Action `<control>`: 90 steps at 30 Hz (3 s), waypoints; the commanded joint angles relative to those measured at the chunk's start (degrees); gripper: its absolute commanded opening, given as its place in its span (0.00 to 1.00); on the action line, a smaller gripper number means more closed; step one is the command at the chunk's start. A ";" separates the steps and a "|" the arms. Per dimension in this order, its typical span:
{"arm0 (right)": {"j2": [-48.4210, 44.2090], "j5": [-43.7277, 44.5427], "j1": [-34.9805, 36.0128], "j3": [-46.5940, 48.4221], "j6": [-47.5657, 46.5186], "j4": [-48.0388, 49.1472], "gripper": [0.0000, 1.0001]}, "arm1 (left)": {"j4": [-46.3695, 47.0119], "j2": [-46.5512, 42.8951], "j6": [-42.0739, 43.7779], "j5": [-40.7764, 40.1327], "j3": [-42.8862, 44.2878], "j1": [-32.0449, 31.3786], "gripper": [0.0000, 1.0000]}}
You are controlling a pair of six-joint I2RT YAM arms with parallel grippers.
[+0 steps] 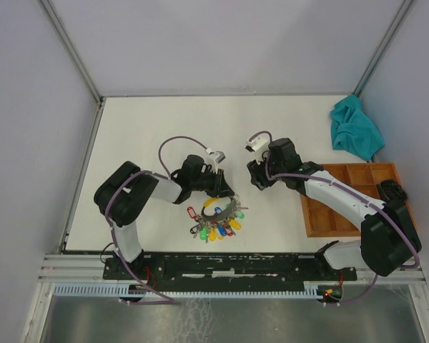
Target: Put the keys on the keyring
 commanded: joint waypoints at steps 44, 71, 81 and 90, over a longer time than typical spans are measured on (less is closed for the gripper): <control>-12.67 -16.64 0.09 -5.97 -0.74 15.15 0.62 | -5.29 -22.73 33.17 -1.45 -1.65 -1.87 0.03; -9.85 -32.69 2.64 -7.80 -15.85 24.40 0.53 | 11.67 -30.87 37.76 16.20 -12.64 1.12 0.03; -7.00 -32.93 5.39 -6.23 -19.06 22.58 0.47 | 11.77 -29.54 35.26 16.83 -12.00 1.12 0.03; -5.56 -33.48 5.84 -4.85 -20.09 19.78 0.23 | 11.93 -29.18 34.35 17.52 -11.72 1.12 0.03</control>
